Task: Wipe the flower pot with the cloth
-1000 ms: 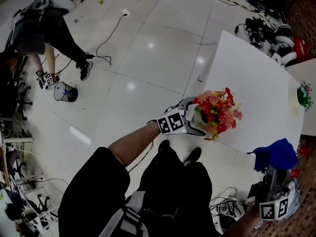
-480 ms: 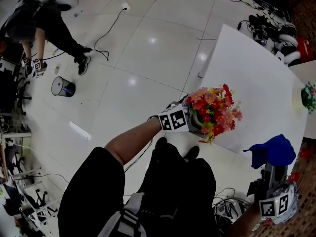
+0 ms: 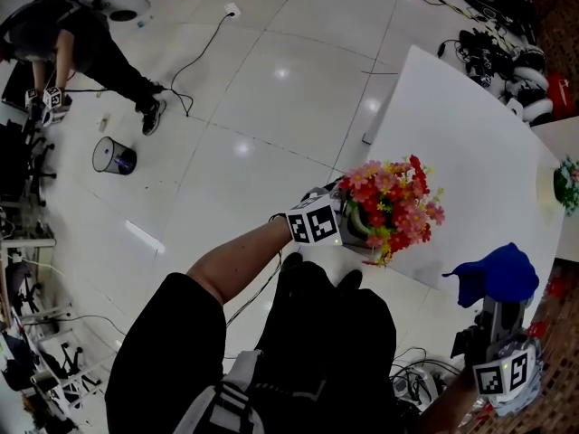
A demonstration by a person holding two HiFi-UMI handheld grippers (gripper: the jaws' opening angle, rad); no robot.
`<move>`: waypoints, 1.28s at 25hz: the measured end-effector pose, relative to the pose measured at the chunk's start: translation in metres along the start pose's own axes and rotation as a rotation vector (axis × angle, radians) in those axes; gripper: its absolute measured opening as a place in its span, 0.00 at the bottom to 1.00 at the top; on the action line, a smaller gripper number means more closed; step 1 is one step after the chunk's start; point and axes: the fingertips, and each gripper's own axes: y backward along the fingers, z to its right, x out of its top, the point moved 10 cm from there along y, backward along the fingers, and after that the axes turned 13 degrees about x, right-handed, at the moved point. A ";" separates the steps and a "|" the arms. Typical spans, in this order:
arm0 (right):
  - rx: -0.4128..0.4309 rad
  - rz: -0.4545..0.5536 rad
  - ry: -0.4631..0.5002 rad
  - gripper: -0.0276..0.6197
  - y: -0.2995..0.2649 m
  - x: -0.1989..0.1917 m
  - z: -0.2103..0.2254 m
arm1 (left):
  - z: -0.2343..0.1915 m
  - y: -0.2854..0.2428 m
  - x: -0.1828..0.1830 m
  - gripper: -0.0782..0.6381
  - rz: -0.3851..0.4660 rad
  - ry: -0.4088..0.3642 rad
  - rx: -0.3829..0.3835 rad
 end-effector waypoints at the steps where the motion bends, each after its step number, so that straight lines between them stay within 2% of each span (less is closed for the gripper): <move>1: 0.000 0.002 0.001 0.14 -0.001 0.001 0.000 | -0.001 0.001 0.000 0.91 0.000 0.001 0.003; 12: 0.002 0.030 0.014 0.14 0.004 -0.003 0.001 | 0.001 0.005 -0.005 0.91 0.006 0.017 0.049; 20: 0.008 0.042 0.004 0.14 0.005 0.001 0.001 | -0.006 0.016 0.020 0.91 0.061 0.040 0.076; 23: 0.018 0.067 0.010 0.14 0.005 0.020 0.000 | -0.014 0.032 0.050 0.91 0.093 0.064 0.118; 25: 0.033 0.084 0.005 0.14 0.006 0.038 -0.002 | -0.020 0.048 0.083 0.91 0.127 0.103 0.160; 29: 0.079 0.130 0.017 0.14 -0.002 0.090 -0.008 | -0.039 0.088 0.175 0.91 0.200 0.152 0.216; 32: 0.117 0.174 0.028 0.14 -0.007 0.126 -0.017 | -0.042 0.114 0.239 0.91 0.240 0.173 0.231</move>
